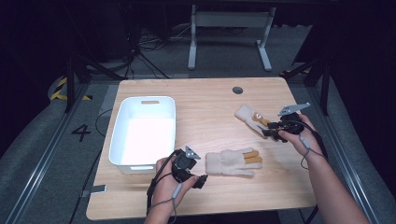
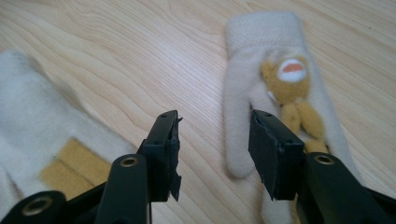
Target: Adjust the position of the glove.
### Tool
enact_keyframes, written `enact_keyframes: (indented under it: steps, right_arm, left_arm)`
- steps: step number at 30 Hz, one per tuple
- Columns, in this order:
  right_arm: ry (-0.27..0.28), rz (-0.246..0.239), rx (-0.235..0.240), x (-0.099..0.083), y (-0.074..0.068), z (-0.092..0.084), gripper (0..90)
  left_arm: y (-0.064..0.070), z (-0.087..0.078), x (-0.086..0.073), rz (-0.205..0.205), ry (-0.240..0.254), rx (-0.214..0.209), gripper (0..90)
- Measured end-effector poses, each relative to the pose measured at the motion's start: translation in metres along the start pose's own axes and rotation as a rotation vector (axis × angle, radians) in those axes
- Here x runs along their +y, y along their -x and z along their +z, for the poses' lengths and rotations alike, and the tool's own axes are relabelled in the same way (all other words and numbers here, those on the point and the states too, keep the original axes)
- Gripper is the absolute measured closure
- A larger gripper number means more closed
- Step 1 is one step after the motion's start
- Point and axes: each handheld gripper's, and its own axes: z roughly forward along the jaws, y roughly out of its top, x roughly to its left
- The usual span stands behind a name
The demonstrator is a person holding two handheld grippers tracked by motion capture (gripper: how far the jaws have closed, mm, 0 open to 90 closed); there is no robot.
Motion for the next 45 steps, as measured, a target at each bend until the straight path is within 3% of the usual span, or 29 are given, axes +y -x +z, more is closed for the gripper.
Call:
enact_keyframes:
  steps: [4, 7, 10, 11, 14, 21, 22, 25, 35, 45]
  right_arm:
    - [0.014, 0.007, -0.010, 0.000, 0.002, 0.000, 51.9]
    - [0.032, 0.029, -0.025, -0.002, 0.007, 0.002, 44.5]
    - [0.040, 0.050, -0.034, -0.003, 0.011, 0.003, 42.5]
    - [0.053, 0.077, -0.047, -0.003, 0.015, 0.004, 41.1]
    - [0.054, 0.103, -0.052, -0.001, 0.020, 0.006, 40.4]
    - [0.061, 0.114, -0.079, 0.004, 0.036, 0.018, 39.9]
    - [0.078, 0.134, -0.088, 0.006, 0.041, 0.022, 39.3]
    - [0.112, 0.133, -0.103, 0.009, 0.046, 0.026, 38.1]
    - [0.063, 0.143, -0.108, 0.006, 0.054, 0.052, 38.8]
    - [-0.003, 0.093, -0.112, 0.006, 0.047, 0.069, 44.6]
  left_arm:
    - [0.003, 0.000, 0.002, -0.015, 0.004, 0.003, 22.9]
    - [0.004, -0.003, 0.001, 0.013, 0.004, -0.005, 25.5]
    - [0.001, -0.008, 0.001, 0.001, 0.015, -0.016, 27.7]
    - [-0.001, -0.012, 0.001, -0.005, 0.025, -0.026, 29.8]
    - [-0.002, -0.017, -0.001, 0.003, 0.032, -0.048, 30.7]
    - [-0.002, -0.022, -0.004, 0.002, 0.029, -0.050, 30.6]
    - [-0.003, -0.023, -0.005, -0.003, 0.027, -0.045, 30.6]
    - [-0.003, -0.024, -0.007, -0.012, 0.035, -0.044, 30.6]
    - [-0.004, -0.032, -0.019, -0.035, 0.030, -0.013, 30.1]
    - [-0.005, -0.032, -0.027, -0.048, 0.025, -0.008, 30.0]
